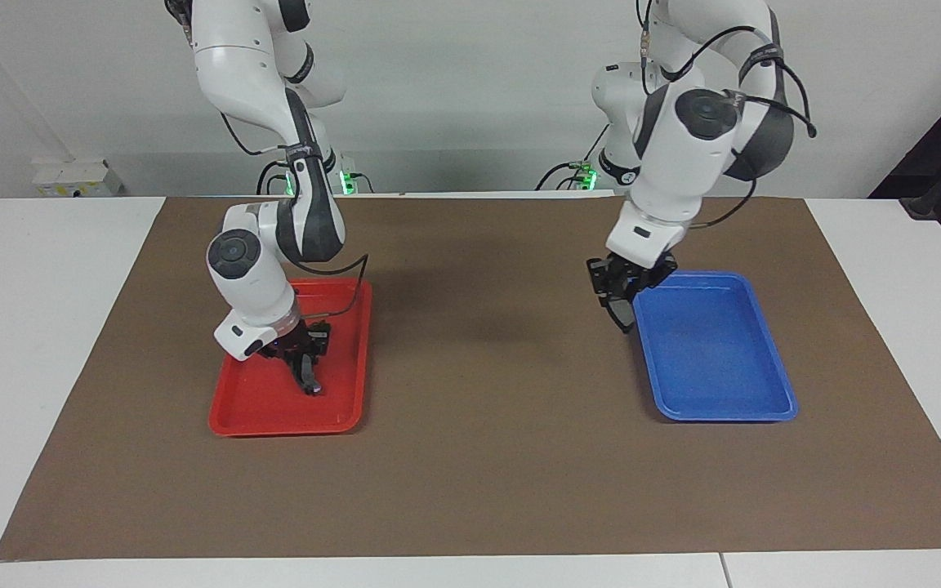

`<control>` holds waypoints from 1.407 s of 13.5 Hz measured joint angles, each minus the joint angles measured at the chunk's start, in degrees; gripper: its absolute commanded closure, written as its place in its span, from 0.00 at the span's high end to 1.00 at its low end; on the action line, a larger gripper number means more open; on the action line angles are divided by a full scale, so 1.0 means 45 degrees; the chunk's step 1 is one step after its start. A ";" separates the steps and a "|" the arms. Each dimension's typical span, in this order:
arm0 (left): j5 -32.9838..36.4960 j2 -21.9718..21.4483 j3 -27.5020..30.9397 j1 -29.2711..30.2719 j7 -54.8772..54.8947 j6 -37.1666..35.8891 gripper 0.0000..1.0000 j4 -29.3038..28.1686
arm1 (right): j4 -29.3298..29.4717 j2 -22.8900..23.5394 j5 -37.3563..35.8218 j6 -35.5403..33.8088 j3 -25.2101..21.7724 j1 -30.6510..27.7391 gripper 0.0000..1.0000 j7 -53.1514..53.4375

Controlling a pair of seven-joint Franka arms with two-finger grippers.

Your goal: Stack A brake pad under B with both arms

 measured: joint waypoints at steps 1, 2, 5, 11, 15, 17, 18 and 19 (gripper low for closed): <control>0.0341 0.0212 -0.0511 -0.0160 -0.0873 0.0086 0.01 0.0006 | -0.0001 0.0000 -0.0001 -0.0009 -0.0006 -0.0001 0.35 -0.0012; 0.0629 0.0472 -0.0732 -0.0553 -0.1606 0.0281 0.01 0.0012 | -0.0002 -0.0001 -0.0002 -0.0021 -0.0009 -0.0004 0.22 -0.0034; 0.1524 0.1537 -0.0800 -0.1704 -0.3296 0.1417 0.01 0.0014 | 0.0005 -0.0005 -0.0002 -0.0047 -0.0009 -0.0049 0.01 -0.0067; 0.3433 0.3739 -0.0809 -0.2601 -0.5055 0.3418 0.01 0.0059 | 0.0992 -0.0056 -0.0045 -0.1496 -0.0028 -0.0325 0.00 -0.1068; 0.3613 0.4209 -0.0814 -0.2947 -0.5061 0.4250 0.01 0.0073 | 0.1584 -0.0066 -0.0328 -0.2021 -0.0020 -0.0315 0.00 -0.1101; 0.3688 0.4391 -0.0812 -0.3226 -0.5069 0.4305 0.01 0.0073 | 0.1697 -0.0067 -0.0335 -0.2219 -0.0029 -0.0316 0.00 -0.1100; 0.3808 0.4501 -0.0813 -0.3368 -0.5124 0.4313 0.01 0.0073 | 0.1794 -0.0071 -0.0334 -0.2306 -0.0039 -0.0316 0.00 -0.1058; 0.3989 0.4610 -0.0813 -0.3476 -0.5253 0.4366 0.01 0.0073 | 0.1878 -0.0081 -0.0335 -0.2356 -0.0051 -0.0317 0.00 -0.1009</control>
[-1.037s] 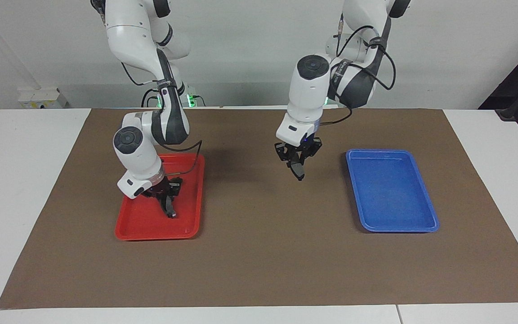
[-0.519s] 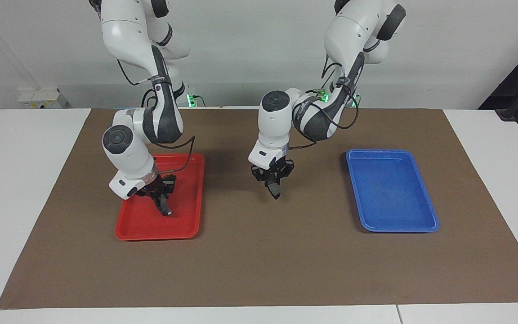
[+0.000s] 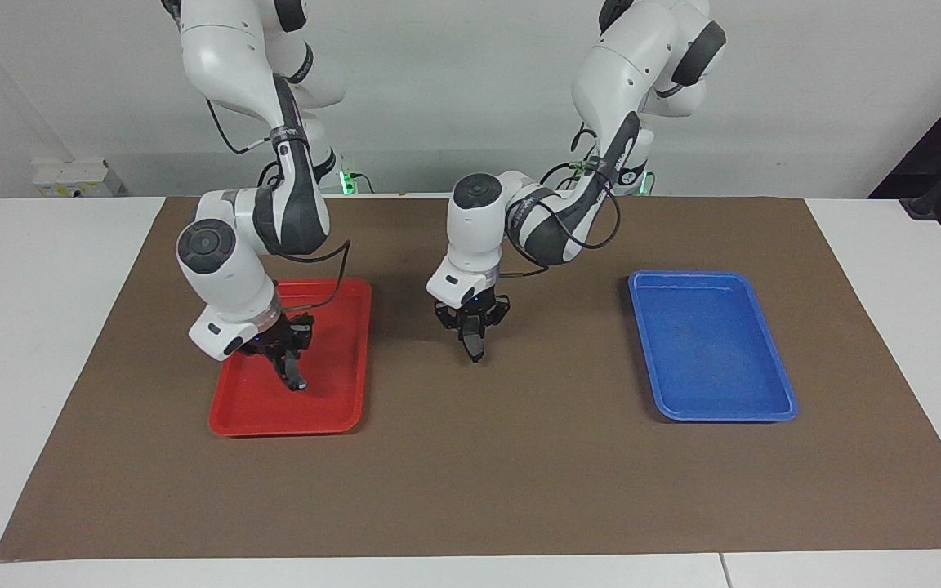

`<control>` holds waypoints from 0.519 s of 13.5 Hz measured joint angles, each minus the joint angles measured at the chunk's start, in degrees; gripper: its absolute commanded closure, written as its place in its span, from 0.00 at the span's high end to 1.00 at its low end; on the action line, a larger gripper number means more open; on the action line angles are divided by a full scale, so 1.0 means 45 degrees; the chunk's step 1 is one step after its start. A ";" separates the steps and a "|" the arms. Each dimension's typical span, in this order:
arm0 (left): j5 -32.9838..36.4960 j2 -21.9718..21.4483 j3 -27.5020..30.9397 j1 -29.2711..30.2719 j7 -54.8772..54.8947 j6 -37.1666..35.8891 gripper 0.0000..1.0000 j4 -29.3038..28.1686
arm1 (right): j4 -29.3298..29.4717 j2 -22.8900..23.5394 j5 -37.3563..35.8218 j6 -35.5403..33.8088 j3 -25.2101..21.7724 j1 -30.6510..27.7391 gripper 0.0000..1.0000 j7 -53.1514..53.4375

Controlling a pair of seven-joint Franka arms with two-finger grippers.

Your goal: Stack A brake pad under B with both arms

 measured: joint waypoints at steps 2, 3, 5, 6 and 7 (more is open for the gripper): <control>0.0398 0.0309 0.0002 -0.0201 -0.0390 0.0214 0.02 0.0002 | 0.0122 -0.0034 -0.0002 -0.0135 -0.0028 -0.0012 0.00 0.0008; 0.0488 0.0445 0.0002 -0.0248 -0.0475 0.0311 0.02 0.0002 | 0.0126 -0.0047 -0.0004 -0.0142 -0.0040 -0.0024 0.00 0.0009; 0.0524 0.0573 0.0003 -0.0263 -0.0524 0.0405 0.16 0.0012 | 0.0126 -0.0048 -0.0006 -0.0142 -0.0043 -0.0098 0.00 0.0009; 0.0530 0.0574 0.0005 -0.0263 -0.0533 0.0406 0.28 0.0020 | 0.0126 -0.0048 -0.0007 -0.0142 -0.0043 -0.0138 0.00 0.0009; 0.0534 0.0575 0.0012 -0.0263 -0.0541 0.0406 0.47 0.0023 | 0.0126 -0.0048 -0.0008 -0.0142 -0.0044 -0.0179 0.00 0.0009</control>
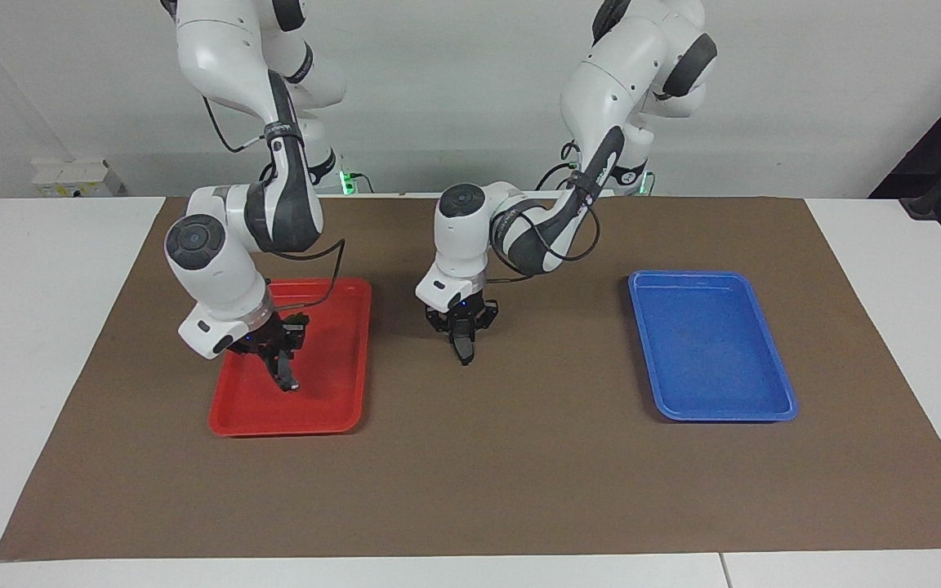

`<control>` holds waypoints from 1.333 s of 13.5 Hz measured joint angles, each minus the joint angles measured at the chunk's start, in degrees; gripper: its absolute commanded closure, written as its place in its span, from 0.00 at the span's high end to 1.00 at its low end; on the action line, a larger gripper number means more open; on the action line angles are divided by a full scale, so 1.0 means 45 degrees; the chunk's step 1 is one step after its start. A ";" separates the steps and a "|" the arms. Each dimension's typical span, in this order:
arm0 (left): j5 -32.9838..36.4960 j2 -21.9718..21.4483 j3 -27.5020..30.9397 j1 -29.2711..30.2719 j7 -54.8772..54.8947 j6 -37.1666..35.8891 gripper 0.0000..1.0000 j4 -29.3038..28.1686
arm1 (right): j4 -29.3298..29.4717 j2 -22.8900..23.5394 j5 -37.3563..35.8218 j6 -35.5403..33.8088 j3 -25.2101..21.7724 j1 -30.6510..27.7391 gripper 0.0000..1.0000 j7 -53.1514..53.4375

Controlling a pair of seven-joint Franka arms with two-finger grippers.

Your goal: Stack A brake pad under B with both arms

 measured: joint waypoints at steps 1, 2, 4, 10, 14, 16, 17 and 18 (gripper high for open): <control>0.0002 0.0000 0.0012 0.0001 -0.0004 0.0000 0.59 0.0001 | 0.0000 0.0000 -0.0004 0.0000 -0.0001 -0.0013 0.00 0.0000; 0.0014 0.0000 0.0026 0.0001 -0.0009 0.0001 0.67 0.0008 | 0.0001 0.0000 -0.0007 0.0000 -0.0001 -0.0013 0.00 0.0000; 0.0363 0.0000 0.0094 0.0008 -0.0022 -0.0002 0.83 0.0069 | 0.0002 0.0000 -0.0015 0.0000 -0.0003 -0.0034 0.00 0.0000; 0.0522 -0.0169 0.0506 0.0133 0.0070 -0.2116 0.99 0.1762 | 0.0169 -0.0006 -0.0021 -0.0169 0.0009 -0.0021 0.00 0.0000; -0.0616 -0.1418 0.0511 0.0975 0.1805 -0.4656 0.99 0.2511 | 0.0990 -0.0028 0.0009 -0.1081 0.0151 0.0373 0.00 0.0000; -0.1247 -0.2387 0.0553 0.1545 0.3079 -0.6099 0.99 0.2723 | 0.1358 -0.0031 0.0099 -0.1222 0.0225 0.1148 0.00 0.0112; -0.1364 -0.2804 0.0564 0.1869 0.3650 -0.6721 0.99 0.2738 | 0.1513 -0.0027 0.0168 -0.1268 0.0299 0.1553 0.00 0.0353; -0.1482 -0.3191 0.0578 0.2250 0.4342 -0.7207 0.99 0.2744 | 0.1723 0.0011 0.0207 -0.1337 0.0376 0.2038 0.00 0.0759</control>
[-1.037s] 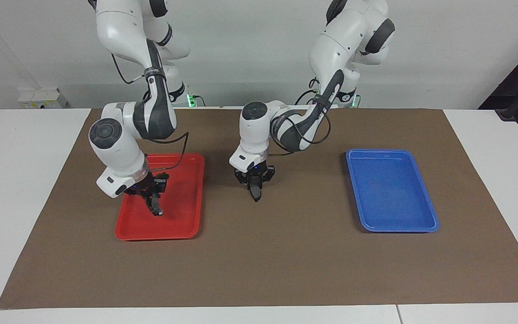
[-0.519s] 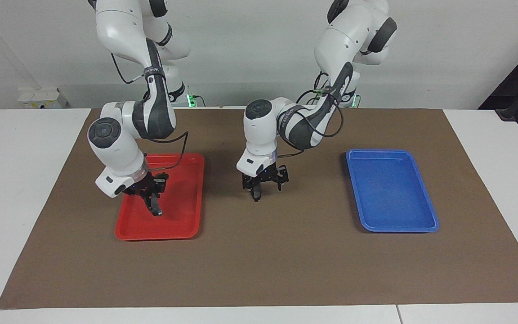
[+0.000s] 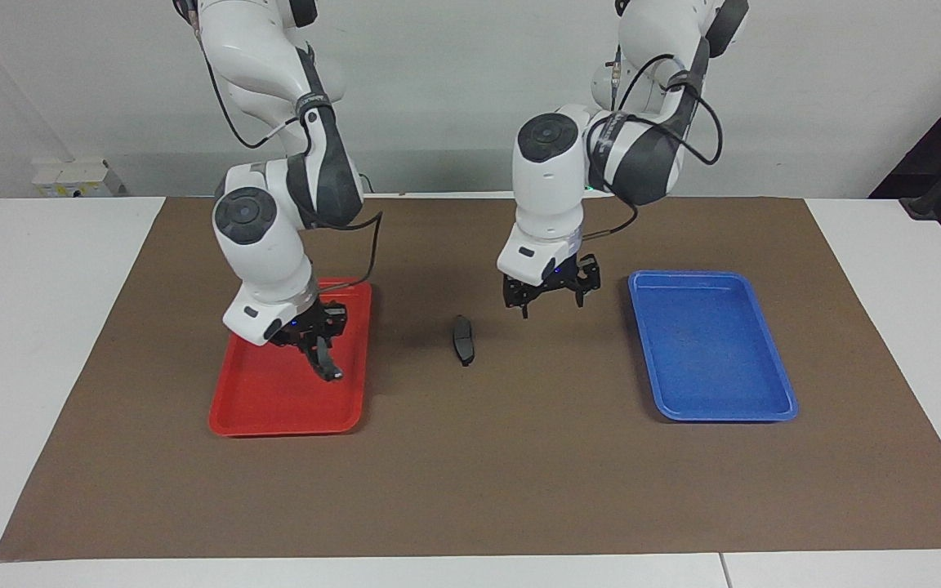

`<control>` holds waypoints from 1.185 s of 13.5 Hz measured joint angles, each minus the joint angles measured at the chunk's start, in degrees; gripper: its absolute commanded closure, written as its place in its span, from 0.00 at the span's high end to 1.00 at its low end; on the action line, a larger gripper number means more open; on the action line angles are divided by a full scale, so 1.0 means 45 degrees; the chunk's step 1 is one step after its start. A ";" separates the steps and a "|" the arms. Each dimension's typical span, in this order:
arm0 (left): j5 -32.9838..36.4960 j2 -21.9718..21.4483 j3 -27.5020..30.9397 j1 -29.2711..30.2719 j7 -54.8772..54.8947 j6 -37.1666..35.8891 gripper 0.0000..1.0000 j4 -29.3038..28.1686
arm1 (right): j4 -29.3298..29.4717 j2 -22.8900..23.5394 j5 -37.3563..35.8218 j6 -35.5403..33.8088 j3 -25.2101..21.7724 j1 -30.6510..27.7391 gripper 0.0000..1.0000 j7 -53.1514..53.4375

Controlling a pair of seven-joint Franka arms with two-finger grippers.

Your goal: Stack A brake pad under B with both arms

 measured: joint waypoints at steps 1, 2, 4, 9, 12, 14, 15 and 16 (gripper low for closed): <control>-0.0177 -0.0326 0.0019 0.0373 0.0703 -0.0352 0.99 0.0005 | 0.0267 0.0093 0.0019 -0.0134 0.0038 0.0502 0.00 0.0521; -0.0393 -0.0615 0.0069 0.0754 0.1401 -0.0685 0.99 0.0008 | 0.0567 0.0237 0.0031 -0.0270 0.0056 0.0984 0.00 0.1119; -0.1046 -0.1218 0.0668 0.1482 0.3095 -0.1157 0.99 0.0010 | 0.1190 0.0741 0.0107 -0.0392 0.0125 0.1857 0.00 0.2335; -0.3452 -0.2802 0.4709 0.1528 0.7396 -0.1666 0.99 -0.0241 | 0.1794 0.2104 0.0713 0.0531 0.0218 0.2946 0.00 0.3666; -0.3838 -0.3708 0.5365 0.1582 0.7885 -0.1684 0.99 -0.1067 | 0.1794 0.2388 0.0834 0.0842 0.0221 0.3219 0.00 0.3691; -0.3851 -0.4201 0.5365 0.1632 0.7884 -0.1683 0.99 -0.1476 | 0.1717 0.2435 0.0849 0.0895 0.0215 0.3225 0.00 0.3691; -0.3851 -0.4332 0.5328 0.1674 0.7884 -0.1683 0.99 -0.1566 | 0.1598 0.2466 0.0851 0.1073 0.0215 0.3225 0.00 0.3691; -0.3851 -0.4395 0.5129 0.1863 0.7884 -0.1683 0.99 -0.1620 | 0.1477 0.2502 0.0853 0.1229 0.0223 0.3226 0.00 0.3691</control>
